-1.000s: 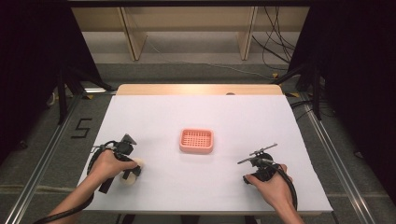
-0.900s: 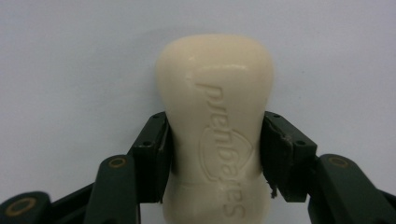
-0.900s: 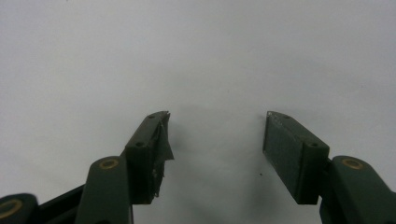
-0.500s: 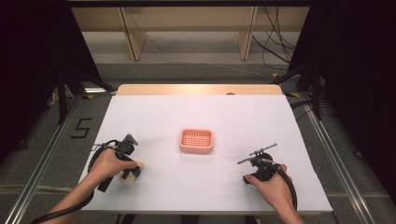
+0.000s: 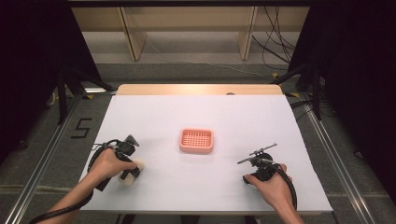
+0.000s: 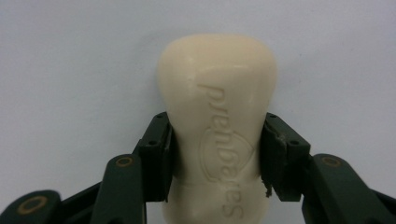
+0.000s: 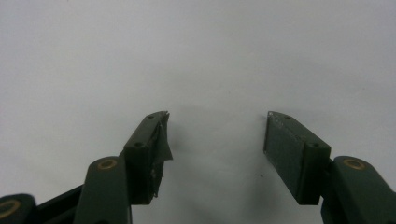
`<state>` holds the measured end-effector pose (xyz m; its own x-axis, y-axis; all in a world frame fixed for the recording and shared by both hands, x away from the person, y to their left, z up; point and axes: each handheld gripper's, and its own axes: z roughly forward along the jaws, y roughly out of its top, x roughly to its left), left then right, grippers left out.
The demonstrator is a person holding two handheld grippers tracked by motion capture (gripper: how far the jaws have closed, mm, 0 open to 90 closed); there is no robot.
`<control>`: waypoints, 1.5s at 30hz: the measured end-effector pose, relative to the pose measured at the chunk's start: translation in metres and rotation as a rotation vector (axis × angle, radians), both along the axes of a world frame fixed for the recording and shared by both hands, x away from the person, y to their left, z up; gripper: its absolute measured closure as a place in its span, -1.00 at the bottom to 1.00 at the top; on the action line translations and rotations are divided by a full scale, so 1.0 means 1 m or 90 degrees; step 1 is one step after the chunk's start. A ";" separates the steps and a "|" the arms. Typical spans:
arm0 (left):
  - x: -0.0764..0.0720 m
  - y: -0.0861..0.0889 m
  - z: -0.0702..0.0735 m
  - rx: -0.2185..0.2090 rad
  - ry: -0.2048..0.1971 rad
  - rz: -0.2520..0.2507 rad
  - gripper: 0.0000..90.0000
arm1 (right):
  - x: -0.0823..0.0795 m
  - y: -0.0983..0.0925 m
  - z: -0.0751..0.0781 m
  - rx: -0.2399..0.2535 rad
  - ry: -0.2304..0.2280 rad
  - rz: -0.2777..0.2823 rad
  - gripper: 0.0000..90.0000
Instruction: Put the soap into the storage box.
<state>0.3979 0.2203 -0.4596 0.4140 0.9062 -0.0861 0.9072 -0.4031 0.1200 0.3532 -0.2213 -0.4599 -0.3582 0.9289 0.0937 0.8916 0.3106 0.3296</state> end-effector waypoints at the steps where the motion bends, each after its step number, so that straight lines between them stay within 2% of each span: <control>1: 0.000 0.000 0.000 -0.001 -0.002 0.001 0.10 | 0.000 0.000 0.000 -0.001 -0.001 0.001 -0.10; 6: 0.001 0.000 0.000 -0.003 -0.002 -0.010 0.10 | 0.001 -0.001 0.000 -0.010 -0.002 0.002 -0.10; 9: 0.001 -0.001 0.002 -0.007 -0.004 -0.015 0.10 | 0.000 0.000 0.000 0.000 -0.001 0.001 -0.10; 20: -0.002 -0.006 0.013 -0.020 -0.027 -0.047 0.10 | 0.000 -0.001 -0.001 -0.003 -0.008 0.007 -0.10; 21: -0.002 -0.007 0.014 -0.020 -0.027 -0.051 0.10 | 0.000 0.002 0.000 0.000 -0.002 -0.006 -0.10; 24: -0.002 -0.008 0.016 -0.021 -0.025 -0.059 0.10 | -0.001 0.002 0.000 -0.001 -0.004 -0.012 -0.10; 25: -0.002 -0.009 0.017 -0.027 -0.033 -0.057 0.10 | 0.000 0.000 -0.001 -0.003 -0.017 0.007 -0.10; 26: -0.002 -0.009 0.018 -0.025 -0.031 -0.061 0.10 | -0.001 0.000 -0.001 -0.003 -0.021 0.010 -0.10; 27: -0.001 -0.009 0.018 -0.024 -0.030 -0.064 0.10 | -0.001 0.001 0.001 0.003 -0.016 -0.003 -0.09; 31: -0.001 -0.011 0.020 -0.023 -0.033 -0.077 0.10 | -0.001 -0.001 0.003 0.003 -0.032 -0.001 -0.08; 32: -0.001 -0.010 0.019 -0.025 -0.045 -0.083 0.10 | -0.002 -0.001 0.004 0.005 -0.029 -0.004 -0.08; 38: -0.001 -0.013 0.023 -0.035 -0.050 -0.076 0.10 | -0.003 -0.001 0.005 0.009 -0.037 -0.009 -0.06; 39: 0.000 -0.013 0.024 -0.034 -0.049 -0.081 0.10 | -0.003 -0.004 0.007 0.008 -0.068 0.005 -0.05; 40: 0.001 -0.014 0.025 -0.036 -0.052 -0.080 0.10 | -0.003 -0.004 0.008 0.010 -0.079 0.006 -0.05; 45: 0.002 -0.019 0.026 -0.048 -0.065 -0.076 0.10 | -0.005 -0.008 0.010 0.007 -0.082 0.007 -0.05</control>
<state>0.3994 0.2017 -0.4333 0.5287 0.8424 -0.1036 0.8348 -0.4941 0.2428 0.3478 -0.2296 -0.4500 -0.3776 0.9243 0.0557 0.8382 0.3156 0.4447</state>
